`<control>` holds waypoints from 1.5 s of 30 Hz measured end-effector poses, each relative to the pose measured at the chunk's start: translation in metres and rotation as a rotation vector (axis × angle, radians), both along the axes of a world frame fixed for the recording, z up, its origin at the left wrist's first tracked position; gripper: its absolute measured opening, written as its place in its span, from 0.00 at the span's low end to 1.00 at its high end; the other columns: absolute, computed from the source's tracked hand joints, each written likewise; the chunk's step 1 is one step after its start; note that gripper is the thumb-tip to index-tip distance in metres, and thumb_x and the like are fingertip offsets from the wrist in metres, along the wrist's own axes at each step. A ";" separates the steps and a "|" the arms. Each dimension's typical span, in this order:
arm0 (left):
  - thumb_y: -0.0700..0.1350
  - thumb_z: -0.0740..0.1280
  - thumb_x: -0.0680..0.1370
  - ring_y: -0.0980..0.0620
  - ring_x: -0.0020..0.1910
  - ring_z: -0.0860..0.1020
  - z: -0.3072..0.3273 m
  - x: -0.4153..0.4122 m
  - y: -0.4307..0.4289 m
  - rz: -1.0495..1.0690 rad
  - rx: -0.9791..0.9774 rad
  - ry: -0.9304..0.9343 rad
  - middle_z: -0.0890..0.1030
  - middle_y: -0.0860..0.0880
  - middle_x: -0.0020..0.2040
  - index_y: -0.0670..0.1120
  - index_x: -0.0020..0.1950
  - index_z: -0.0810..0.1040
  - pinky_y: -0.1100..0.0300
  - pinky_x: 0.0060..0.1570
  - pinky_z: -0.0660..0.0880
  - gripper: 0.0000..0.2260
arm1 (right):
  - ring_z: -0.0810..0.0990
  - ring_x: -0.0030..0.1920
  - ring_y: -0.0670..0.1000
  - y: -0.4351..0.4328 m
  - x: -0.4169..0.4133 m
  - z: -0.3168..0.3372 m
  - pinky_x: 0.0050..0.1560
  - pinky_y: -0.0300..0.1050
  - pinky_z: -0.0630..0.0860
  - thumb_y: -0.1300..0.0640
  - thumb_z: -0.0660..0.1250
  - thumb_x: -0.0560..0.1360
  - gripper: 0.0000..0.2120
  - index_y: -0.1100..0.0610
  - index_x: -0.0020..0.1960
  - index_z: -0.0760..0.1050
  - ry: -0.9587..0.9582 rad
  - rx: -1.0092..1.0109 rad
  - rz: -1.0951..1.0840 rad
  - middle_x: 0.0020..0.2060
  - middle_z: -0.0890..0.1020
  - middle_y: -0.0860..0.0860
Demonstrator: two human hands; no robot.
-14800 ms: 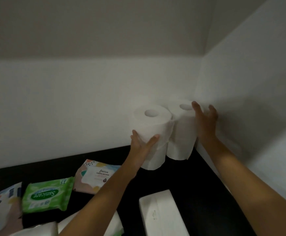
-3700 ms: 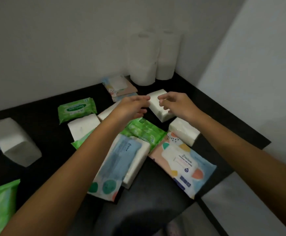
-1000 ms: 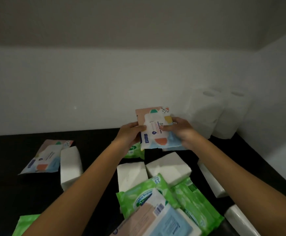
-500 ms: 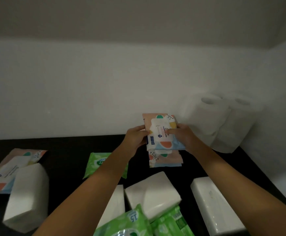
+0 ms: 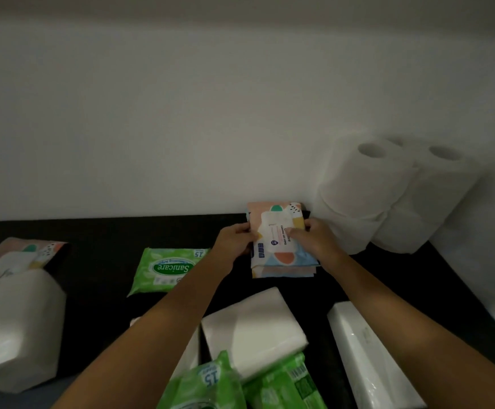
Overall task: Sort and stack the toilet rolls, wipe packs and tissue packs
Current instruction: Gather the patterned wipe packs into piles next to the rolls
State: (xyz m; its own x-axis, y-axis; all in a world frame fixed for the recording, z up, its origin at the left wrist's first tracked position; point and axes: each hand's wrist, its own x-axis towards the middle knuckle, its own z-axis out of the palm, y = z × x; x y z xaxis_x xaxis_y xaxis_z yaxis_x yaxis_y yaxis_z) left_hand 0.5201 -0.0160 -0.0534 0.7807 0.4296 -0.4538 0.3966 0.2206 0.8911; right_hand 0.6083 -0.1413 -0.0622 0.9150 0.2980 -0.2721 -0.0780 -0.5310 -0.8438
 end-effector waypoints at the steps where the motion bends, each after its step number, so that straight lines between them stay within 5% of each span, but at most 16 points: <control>1: 0.33 0.62 0.77 0.44 0.58 0.77 0.000 0.000 -0.001 -0.002 0.010 0.004 0.75 0.38 0.64 0.40 0.70 0.68 0.58 0.53 0.73 0.20 | 0.80 0.56 0.58 0.001 0.001 -0.001 0.35 0.36 0.72 0.61 0.65 0.75 0.16 0.66 0.61 0.74 -0.006 -0.002 -0.002 0.58 0.80 0.61; 6: 0.36 0.61 0.78 0.45 0.63 0.75 0.000 0.000 -0.004 -0.010 0.091 0.053 0.76 0.41 0.65 0.43 0.71 0.67 0.60 0.46 0.72 0.20 | 0.80 0.57 0.58 0.000 0.004 -0.003 0.33 0.35 0.71 0.61 0.65 0.76 0.14 0.65 0.60 0.74 -0.020 -0.042 0.011 0.58 0.80 0.61; 10: 0.40 0.63 0.78 0.47 0.57 0.77 -0.002 -0.003 0.000 -0.011 0.159 0.039 0.76 0.42 0.64 0.43 0.71 0.66 0.64 0.42 0.73 0.21 | 0.82 0.54 0.58 -0.002 0.002 -0.003 0.33 0.33 0.76 0.58 0.67 0.74 0.15 0.64 0.58 0.76 -0.140 -0.054 0.019 0.55 0.82 0.61; 12: 0.43 0.64 0.78 0.50 0.53 0.76 -0.004 -0.009 0.008 -0.032 0.302 0.019 0.76 0.44 0.64 0.44 0.71 0.67 0.62 0.48 0.73 0.21 | 0.81 0.53 0.59 -0.002 -0.001 -0.004 0.44 0.41 0.80 0.48 0.69 0.71 0.21 0.61 0.57 0.76 -0.320 -0.129 0.007 0.52 0.82 0.59; 14: 0.44 0.64 0.78 0.49 0.56 0.76 -0.004 -0.017 0.021 -0.067 0.515 0.013 0.77 0.45 0.62 0.46 0.68 0.70 0.60 0.55 0.72 0.19 | 0.74 0.59 0.57 0.001 -0.011 0.002 0.58 0.45 0.72 0.47 0.68 0.70 0.24 0.60 0.60 0.73 -0.511 -0.223 0.008 0.55 0.76 0.57; 17: 0.42 0.65 0.77 0.49 0.57 0.76 -0.005 -0.040 0.046 -0.150 0.766 0.050 0.77 0.44 0.60 0.46 0.65 0.74 0.63 0.54 0.70 0.16 | 0.70 0.61 0.54 0.016 -0.041 0.018 0.55 0.36 0.64 0.58 0.66 0.75 0.17 0.61 0.62 0.71 -0.599 -0.155 0.144 0.59 0.71 0.57; 21: 0.45 0.65 0.77 0.47 0.61 0.74 -0.012 -0.072 0.081 -0.159 0.924 0.188 0.74 0.45 0.64 0.48 0.66 0.73 0.58 0.60 0.70 0.18 | 0.74 0.56 0.50 0.053 -0.081 0.021 0.52 0.39 0.69 0.60 0.64 0.76 0.18 0.58 0.66 0.70 -0.269 -0.071 0.412 0.61 0.75 0.56; 25: 0.48 0.66 0.76 0.41 0.70 0.62 -0.013 -0.097 0.101 -0.049 0.876 0.343 0.64 0.41 0.71 0.48 0.73 0.64 0.48 0.67 0.64 0.25 | 0.75 0.62 0.56 0.090 -0.103 0.006 0.60 0.47 0.75 0.58 0.63 0.77 0.26 0.60 0.72 0.60 0.048 -0.148 0.478 0.66 0.72 0.59; 29: 0.50 0.68 0.74 0.39 0.70 0.64 -0.021 -0.112 0.112 0.051 0.636 0.428 0.60 0.38 0.72 0.44 0.75 0.55 0.46 0.67 0.66 0.35 | 0.68 0.69 0.58 0.112 -0.106 -0.009 0.66 0.45 0.68 0.59 0.63 0.77 0.32 0.61 0.75 0.52 -0.003 -0.198 0.421 0.72 0.63 0.60; 32: 0.52 0.68 0.74 0.39 0.69 0.66 -0.030 -0.125 0.113 0.029 0.639 0.447 0.64 0.38 0.70 0.41 0.74 0.59 0.47 0.66 0.67 0.33 | 0.63 0.72 0.57 0.120 -0.105 -0.014 0.71 0.47 0.64 0.58 0.65 0.76 0.34 0.59 0.76 0.52 -0.054 -0.240 0.493 0.74 0.59 0.58; 45: 0.44 0.58 0.80 0.41 0.65 0.69 -0.030 -0.162 0.145 -0.073 0.824 0.461 0.66 0.40 0.68 0.43 0.68 0.68 0.50 0.63 0.68 0.17 | 0.71 0.64 0.57 0.157 -0.146 -0.020 0.66 0.53 0.70 0.48 0.72 0.70 0.27 0.57 0.65 0.71 -0.105 -0.387 0.642 0.62 0.74 0.56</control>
State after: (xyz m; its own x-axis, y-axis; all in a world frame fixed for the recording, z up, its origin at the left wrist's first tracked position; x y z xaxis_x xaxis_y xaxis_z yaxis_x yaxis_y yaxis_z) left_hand 0.3581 0.1288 -0.0839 0.6381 0.7093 -0.2996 0.7362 -0.4481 0.5072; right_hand 0.4623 0.0159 -0.0822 0.6206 0.6821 -0.3868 0.4171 -0.7049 -0.5737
